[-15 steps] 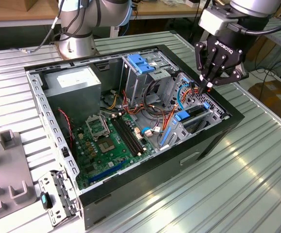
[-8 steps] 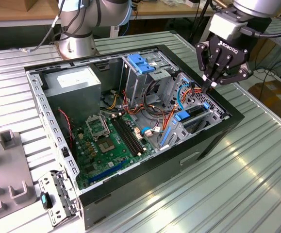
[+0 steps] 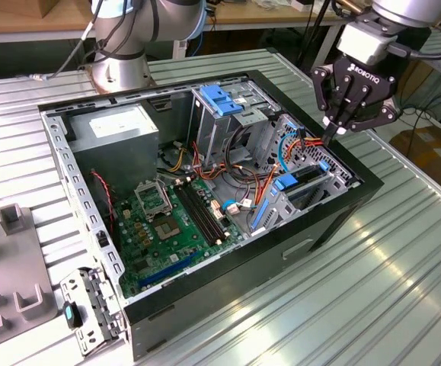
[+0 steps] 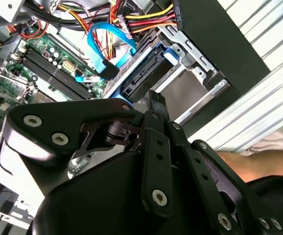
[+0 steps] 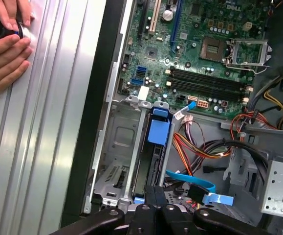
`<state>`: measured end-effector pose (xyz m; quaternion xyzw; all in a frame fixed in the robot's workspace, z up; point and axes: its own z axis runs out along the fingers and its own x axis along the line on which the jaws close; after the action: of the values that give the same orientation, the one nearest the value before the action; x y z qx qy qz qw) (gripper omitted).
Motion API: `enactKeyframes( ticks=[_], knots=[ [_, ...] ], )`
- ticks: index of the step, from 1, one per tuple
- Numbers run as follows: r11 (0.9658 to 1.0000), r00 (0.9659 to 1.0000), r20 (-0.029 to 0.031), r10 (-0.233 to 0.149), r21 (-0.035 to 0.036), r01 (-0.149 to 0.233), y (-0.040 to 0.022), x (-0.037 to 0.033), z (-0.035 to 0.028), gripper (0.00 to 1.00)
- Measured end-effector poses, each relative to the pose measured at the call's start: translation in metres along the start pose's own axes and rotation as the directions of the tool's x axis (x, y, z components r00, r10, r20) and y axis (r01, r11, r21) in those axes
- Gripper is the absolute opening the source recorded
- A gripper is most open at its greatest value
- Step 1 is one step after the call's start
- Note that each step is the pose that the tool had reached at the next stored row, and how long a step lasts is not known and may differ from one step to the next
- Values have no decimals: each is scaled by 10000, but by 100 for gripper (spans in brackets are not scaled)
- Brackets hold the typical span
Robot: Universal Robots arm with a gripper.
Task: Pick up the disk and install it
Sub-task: 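Insert the first disk wire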
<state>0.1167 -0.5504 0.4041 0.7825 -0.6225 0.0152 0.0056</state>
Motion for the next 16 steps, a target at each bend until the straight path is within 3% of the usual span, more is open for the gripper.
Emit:
enactKeyframes(
  ticks=[4, 14, 16],
  knots=[
    [9970, 9970, 6, -774, 23, 774, -14, 4, 1, 11],
    [9966, 9967, 7, -818, 25, 818, -16, 4, 1, 11],
    [9947, 9947, 9, -1026, 32, 1026, -18, 5, 1, 11]
  ],
)
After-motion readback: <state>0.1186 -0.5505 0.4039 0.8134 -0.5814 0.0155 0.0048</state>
